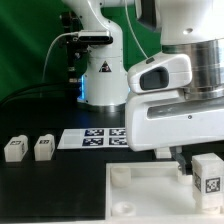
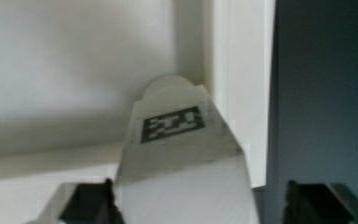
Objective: Assemble one leg
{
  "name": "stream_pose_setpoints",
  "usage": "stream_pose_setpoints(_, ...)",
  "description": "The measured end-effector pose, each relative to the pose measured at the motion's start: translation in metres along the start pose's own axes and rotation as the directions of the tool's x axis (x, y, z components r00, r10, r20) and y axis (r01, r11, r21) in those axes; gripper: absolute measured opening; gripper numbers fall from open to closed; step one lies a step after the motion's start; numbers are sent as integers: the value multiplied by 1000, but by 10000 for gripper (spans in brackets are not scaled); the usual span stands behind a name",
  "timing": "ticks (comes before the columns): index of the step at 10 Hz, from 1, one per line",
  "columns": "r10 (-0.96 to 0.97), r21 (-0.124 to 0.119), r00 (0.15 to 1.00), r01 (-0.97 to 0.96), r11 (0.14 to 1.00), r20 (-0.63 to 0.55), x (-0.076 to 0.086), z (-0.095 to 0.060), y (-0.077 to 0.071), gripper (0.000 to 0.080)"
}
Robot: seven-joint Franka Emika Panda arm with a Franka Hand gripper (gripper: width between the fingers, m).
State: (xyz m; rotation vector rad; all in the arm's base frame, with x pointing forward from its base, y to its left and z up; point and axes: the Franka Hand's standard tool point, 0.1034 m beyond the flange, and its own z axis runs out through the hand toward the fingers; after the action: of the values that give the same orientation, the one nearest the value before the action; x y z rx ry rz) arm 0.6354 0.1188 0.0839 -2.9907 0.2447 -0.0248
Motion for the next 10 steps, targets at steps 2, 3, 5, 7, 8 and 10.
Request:
stream_pose_setpoints(2,165,4,986,-165,986,0,1,0,2,302)
stream_pose_setpoints(3,277,4,961,-277,961,1,1,0,3,302)
stream_pose_setpoints(5,621,31,783,-621,783,12,3,0,6,302)
stream_pose_setpoints(7,926,37,370,-929,368,74,2,1,6,302)
stream_pose_setpoints(8,956,27,279,-960,277,89,2,0,5,302)
stream_pose_setpoints(10,975,21,201,-980,200,95,1,0,3,302)
